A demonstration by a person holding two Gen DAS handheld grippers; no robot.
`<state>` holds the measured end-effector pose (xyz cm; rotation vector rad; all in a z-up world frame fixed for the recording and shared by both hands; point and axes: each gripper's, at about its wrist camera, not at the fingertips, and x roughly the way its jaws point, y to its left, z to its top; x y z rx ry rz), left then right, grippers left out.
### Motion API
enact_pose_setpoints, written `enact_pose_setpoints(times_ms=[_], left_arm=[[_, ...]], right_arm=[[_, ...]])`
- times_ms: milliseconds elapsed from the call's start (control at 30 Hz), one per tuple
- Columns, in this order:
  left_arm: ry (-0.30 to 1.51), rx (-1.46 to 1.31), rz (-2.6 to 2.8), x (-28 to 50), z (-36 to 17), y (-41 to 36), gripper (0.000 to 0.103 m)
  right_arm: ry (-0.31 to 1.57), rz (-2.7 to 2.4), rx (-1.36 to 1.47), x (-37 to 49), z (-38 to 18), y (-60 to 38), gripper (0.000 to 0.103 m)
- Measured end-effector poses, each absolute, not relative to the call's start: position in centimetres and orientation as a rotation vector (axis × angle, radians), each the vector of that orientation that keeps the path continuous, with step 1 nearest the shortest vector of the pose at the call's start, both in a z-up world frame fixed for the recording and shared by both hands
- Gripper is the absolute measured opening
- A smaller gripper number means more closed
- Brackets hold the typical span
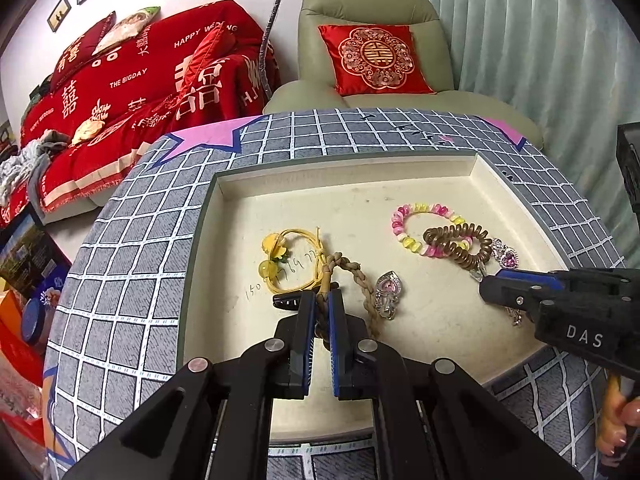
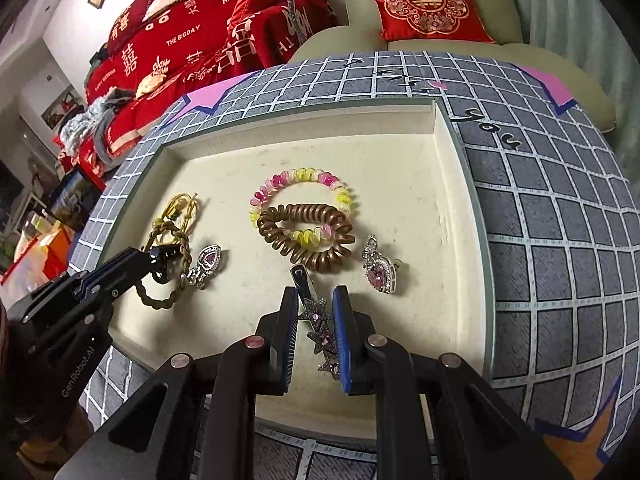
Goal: Organize jewelry
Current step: 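Open the right gripper releasing the star clip while the left releases the rope bracelet, then withdraw both grippers from the box toward the remaining silver pieces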
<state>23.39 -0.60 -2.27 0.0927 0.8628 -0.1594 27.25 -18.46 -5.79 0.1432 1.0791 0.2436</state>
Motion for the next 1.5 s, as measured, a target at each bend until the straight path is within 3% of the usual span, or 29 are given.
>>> enact_pose_setpoints(times_ms=[233,367,467,700,1500], left_arm=[[0.862,0.109,-0.149,23.2,-2.3,-0.8,0.016],[0.864,0.113,-0.147,23.1,-2.3,-1.0,0.016],[0.868,0.113,-0.144,23.1,-2.3,-1.1,0.016],[0.856,0.097,-0.133,22.9,-1.6,-0.7,0.016],[0.864,0.086,-0.144,23.9,-1.1,-1.5,0.017]], right_arm=[[1.071,0.241,0.107,26.8,-5.6,-18.1,0.022],[1.071,0.249,0.121,26.9,-5.5,-18.2,0.046],[1.070,0.245,0.121,26.8,-5.5,-18.4,0.049],[1.025,0.286,0.270,26.4,-3.8,-19.9,0.068],[0.974,0.231,0.319,23.6,-0.2,-22.9,0.069]])
